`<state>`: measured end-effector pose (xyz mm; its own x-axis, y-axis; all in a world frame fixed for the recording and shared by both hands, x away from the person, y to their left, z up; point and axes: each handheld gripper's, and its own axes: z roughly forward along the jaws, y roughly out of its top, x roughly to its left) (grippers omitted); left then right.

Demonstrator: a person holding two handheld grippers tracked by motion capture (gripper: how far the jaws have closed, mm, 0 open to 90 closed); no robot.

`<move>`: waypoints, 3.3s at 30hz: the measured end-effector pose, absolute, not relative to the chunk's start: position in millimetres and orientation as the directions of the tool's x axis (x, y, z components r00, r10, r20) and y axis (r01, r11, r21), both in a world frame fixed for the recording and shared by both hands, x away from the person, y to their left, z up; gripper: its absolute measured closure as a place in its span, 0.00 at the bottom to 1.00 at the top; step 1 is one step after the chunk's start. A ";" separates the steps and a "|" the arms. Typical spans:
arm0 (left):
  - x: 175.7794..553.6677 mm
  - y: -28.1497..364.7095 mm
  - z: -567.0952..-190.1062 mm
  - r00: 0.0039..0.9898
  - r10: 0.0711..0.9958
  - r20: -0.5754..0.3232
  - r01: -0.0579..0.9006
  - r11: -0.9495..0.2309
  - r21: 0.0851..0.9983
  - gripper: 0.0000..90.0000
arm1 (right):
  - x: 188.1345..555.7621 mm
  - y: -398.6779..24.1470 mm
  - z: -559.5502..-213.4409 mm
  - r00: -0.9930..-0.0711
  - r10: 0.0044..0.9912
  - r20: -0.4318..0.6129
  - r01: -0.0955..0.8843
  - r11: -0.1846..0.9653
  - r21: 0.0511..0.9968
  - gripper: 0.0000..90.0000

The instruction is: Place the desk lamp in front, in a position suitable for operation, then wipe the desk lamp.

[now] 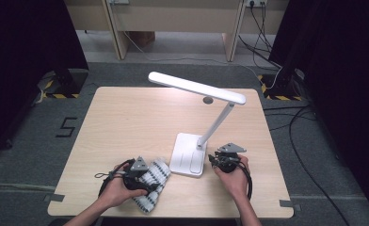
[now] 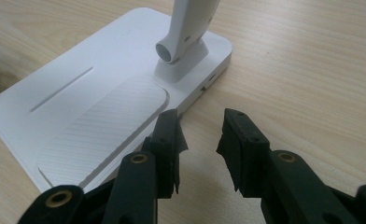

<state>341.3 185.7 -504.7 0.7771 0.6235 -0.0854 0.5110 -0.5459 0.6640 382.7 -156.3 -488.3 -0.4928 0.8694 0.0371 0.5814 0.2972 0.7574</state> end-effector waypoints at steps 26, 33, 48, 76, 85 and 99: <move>339.6 229.2 -471.8 0.716 0.670 -0.197 0.537 -0.348 0.768 0.87 | 384.8 -140.2 -482.1 -0.572 0.819 0.035 0.515 0.325 0.793 0.72; 346.9 232.1 -450.7 0.716 0.679 -0.159 0.490 -0.327 0.808 0.87 | 385.9 -130.8 -485.0 -0.602 0.798 0.017 0.483 0.348 0.803 0.75; 360.2 229.4 -409.2 0.724 0.682 -0.103 0.394 -0.286 0.873 0.87 | 389.2 -120.2 -493.6 -0.617 0.786 -0.034 0.454 0.391 0.800 1.00; 373.3 231.5 -358.3 0.707 0.706 -0.026 0.303 -0.270 0.914 0.87 | 371.0 -100.6 -490.1 -0.663 0.748 -0.035 0.455 0.439 0.775 1.00; 378.6 235.2 -334.3 0.702 0.712 0.003 0.263 -0.263 0.928 0.87 | 371.4 -102.0 -495.6 -0.663 0.749 -0.028 0.470 0.445 0.762 1.00; 395.4 237.3 -305.6 0.675 0.737 0.028 0.224 -0.241 0.944 0.88 | 373.0 -105.7 -497.0 -0.664 0.748 0.009 0.483 0.420 0.768 1.00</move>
